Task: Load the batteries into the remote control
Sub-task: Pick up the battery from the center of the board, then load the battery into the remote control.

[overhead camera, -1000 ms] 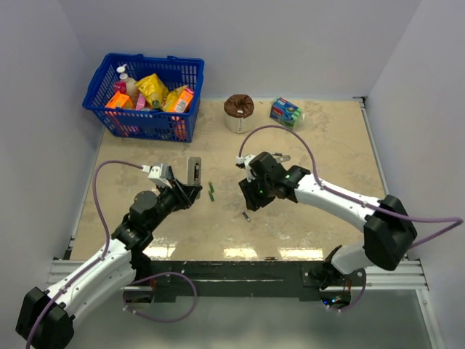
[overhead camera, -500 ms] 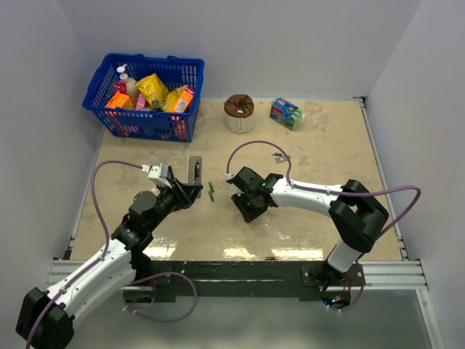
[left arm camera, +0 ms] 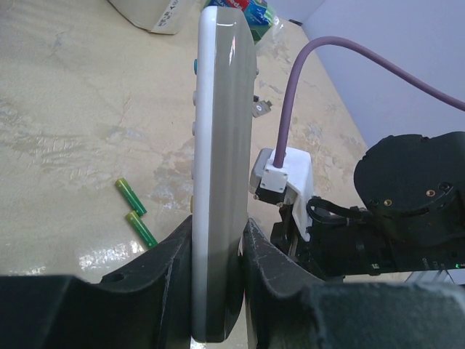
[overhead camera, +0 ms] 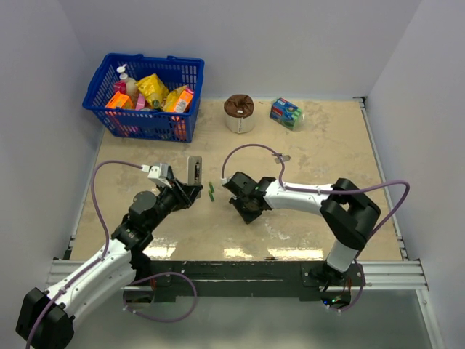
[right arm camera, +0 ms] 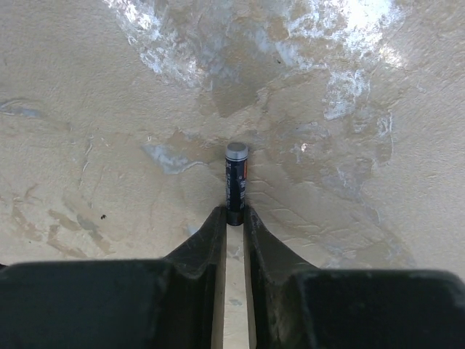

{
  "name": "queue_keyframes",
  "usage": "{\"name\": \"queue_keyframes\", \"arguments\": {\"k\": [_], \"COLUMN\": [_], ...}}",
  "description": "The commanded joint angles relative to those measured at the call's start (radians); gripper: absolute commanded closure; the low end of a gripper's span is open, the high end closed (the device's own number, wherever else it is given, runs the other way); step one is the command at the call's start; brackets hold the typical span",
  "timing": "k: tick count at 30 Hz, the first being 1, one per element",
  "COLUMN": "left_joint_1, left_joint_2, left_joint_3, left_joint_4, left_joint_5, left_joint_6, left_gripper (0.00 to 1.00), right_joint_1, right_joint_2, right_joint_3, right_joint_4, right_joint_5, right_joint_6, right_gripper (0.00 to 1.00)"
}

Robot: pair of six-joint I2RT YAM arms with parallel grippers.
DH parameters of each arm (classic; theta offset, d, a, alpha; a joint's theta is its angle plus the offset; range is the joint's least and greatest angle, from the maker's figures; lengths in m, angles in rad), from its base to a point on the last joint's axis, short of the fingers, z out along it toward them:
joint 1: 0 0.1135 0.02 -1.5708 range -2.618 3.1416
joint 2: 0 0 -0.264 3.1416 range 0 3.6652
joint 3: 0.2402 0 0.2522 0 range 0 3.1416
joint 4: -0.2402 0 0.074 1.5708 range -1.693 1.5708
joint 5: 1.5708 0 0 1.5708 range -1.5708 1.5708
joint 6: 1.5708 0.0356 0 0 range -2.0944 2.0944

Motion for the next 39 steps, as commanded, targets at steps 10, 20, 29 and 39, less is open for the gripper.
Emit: {"name": "queue_keyframes", "arguments": {"k": [10,20,29,39], "left_joint_1": [0.006,0.005,0.006,0.005], "left_joint_2": [0.009,0.072,0.064,0.063], "left_joint_3": [-0.028,-0.053,-0.048,-0.077], "left_joint_4": [0.137,0.286,0.313,0.387], "left_joint_5": [0.034,0.110,0.137,0.194], "left_joint_6": [-0.022,-0.019,0.023,0.021], "left_gripper": [1.00,1.00,1.00,1.00], "right_joint_1": [0.016,0.016,-0.002,-0.043], "right_joint_2": [-0.167,-0.281,-0.246,-0.203], "right_joint_3": [0.079,0.244,0.335,0.375], "right_joint_4": [-0.022,0.079,0.089,0.092], "right_joint_5": [-0.048,-0.232,-0.286,-0.332], "right_joint_6": [0.051,0.165,0.221,0.275], "right_gripper": [1.00,1.00,1.00,1.00]}}
